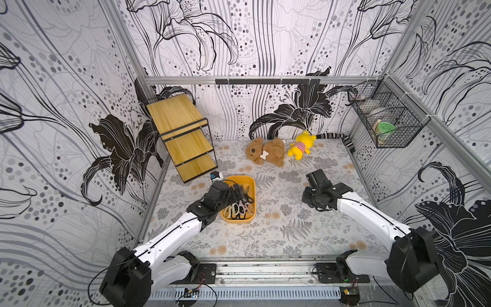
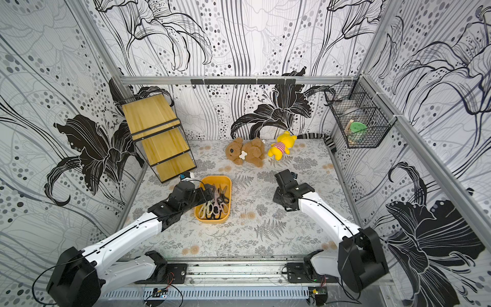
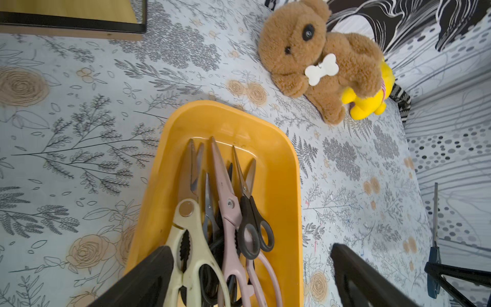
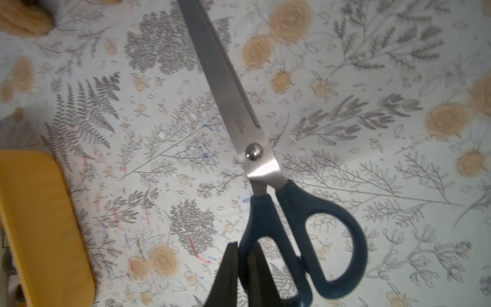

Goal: Put the scissors into the storage box
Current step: Place the scissors in the storage box.

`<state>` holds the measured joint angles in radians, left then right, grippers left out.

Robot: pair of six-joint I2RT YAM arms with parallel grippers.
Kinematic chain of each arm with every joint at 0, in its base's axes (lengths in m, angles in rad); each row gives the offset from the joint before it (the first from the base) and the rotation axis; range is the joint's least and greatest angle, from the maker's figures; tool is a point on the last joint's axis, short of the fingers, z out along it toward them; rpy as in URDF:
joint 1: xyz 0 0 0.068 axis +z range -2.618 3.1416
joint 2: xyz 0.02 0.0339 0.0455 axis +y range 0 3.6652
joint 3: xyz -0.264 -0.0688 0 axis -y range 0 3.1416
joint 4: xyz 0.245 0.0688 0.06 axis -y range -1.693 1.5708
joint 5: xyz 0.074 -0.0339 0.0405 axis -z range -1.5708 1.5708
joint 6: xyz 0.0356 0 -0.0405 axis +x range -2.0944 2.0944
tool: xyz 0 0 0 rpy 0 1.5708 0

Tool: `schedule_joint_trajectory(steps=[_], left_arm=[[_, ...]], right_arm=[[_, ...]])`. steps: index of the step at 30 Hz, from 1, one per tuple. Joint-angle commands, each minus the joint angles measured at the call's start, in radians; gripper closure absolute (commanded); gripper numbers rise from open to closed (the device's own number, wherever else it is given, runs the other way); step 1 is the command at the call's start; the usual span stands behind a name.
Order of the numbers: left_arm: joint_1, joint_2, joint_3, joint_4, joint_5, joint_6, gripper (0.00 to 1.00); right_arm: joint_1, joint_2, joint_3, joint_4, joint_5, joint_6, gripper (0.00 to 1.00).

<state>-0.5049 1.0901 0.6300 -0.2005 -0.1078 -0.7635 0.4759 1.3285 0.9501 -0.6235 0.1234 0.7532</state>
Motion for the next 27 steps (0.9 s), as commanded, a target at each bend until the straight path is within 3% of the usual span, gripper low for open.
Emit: schedule_joint_trajectory(steps=[1, 8, 14, 24, 27], left_arm=[[0.064, -0.041, -0.052, 0.058, 0.047, -0.050, 0.03], [0.225, -0.087, -0.125, 0.083, 0.163, -0.073, 0.03], [0.302, -0.106, -0.136, 0.070, 0.198, -0.043, 0.03], [0.341, -0.124, -0.147, 0.067, 0.208, -0.025, 0.03], [0.346, -0.132, -0.153, 0.066, 0.212, -0.021, 0.03]], right_arm=[[0.083, 0.080, 0.121, 0.029, -0.002, -0.054, 1.00], [0.274, 0.284, 0.370, 0.010, -0.049, -0.088, 1.00], [0.422, 0.408, 0.512, -0.001, -0.080, -0.012, 1.00], [0.525, 0.487, 0.514, 0.185, -0.251, 0.192, 1.00], [0.537, 0.514, 0.507, 0.214, -0.252, 0.253, 1.00]])
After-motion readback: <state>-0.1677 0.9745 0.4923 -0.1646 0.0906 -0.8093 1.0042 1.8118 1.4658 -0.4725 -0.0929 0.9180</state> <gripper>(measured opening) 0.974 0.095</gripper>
